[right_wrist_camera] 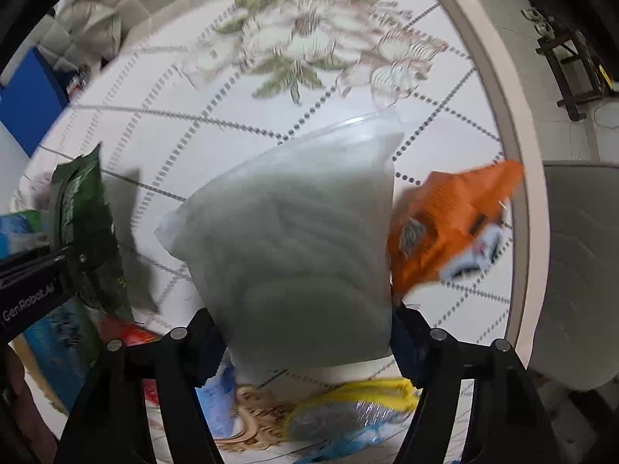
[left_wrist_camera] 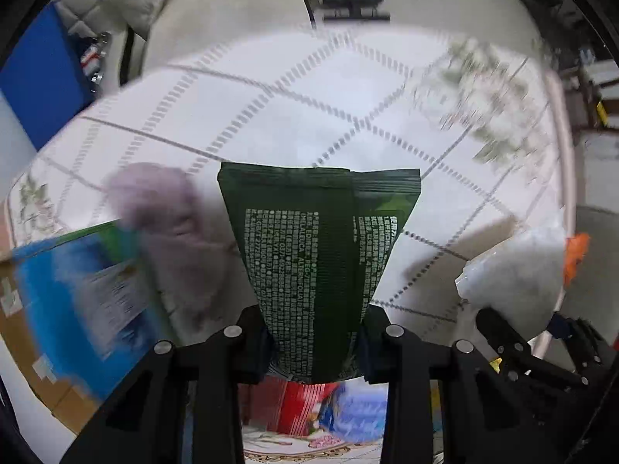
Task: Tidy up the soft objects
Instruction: 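Grasp the green packet with the left gripper while the right grasps the white bag, then carry both items into the cardboard box and open both grippers, then grasp the red snack pack with the left gripper while the right grasps the blue-white packet, then lower both packs into the box beside the green packet and release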
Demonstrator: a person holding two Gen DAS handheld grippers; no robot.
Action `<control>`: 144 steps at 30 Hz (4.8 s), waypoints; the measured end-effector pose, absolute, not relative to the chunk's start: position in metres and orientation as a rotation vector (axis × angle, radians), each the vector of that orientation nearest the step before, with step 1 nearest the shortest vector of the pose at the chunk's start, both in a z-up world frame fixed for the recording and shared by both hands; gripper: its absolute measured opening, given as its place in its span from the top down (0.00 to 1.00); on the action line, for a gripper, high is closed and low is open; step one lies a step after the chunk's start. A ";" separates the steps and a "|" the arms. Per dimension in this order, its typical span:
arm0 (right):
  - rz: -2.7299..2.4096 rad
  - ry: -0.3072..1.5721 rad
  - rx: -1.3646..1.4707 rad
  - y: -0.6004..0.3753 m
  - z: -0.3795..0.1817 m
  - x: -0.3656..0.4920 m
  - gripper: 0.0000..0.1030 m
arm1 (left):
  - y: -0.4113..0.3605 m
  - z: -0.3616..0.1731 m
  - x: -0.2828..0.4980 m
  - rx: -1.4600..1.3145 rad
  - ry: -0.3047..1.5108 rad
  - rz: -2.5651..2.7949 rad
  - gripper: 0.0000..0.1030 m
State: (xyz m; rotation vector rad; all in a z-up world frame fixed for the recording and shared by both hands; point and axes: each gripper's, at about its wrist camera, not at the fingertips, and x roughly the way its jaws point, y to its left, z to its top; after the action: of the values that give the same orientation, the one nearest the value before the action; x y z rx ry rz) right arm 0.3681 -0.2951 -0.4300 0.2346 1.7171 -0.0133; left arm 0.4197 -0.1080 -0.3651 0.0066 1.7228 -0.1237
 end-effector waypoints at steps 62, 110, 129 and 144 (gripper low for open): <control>0.276 1.459 0.016 0.116 -0.295 0.279 0.00 | 0.239 -0.225 0.278 -0.131 1.448 0.036 0.02; -0.069 1.788 0.542 -0.265 -0.468 0.194 0.51 | -0.141 -0.449 0.327 0.429 2.086 -0.231 0.18; -0.068 1.798 0.434 -0.248 -0.466 0.223 0.73 | -0.121 -0.408 0.291 0.198 1.868 -0.142 0.59; 0.290 1.547 0.370 -0.146 -0.273 0.249 0.74 | 0.020 -0.220 0.277 0.004 1.589 -0.136 0.59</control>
State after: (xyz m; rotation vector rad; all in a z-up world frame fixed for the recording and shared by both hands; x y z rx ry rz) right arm 0.2490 -0.1457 -0.2733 0.3702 1.5470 0.2904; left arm 0.2774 0.0198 -0.2198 0.0037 1.5885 -0.1357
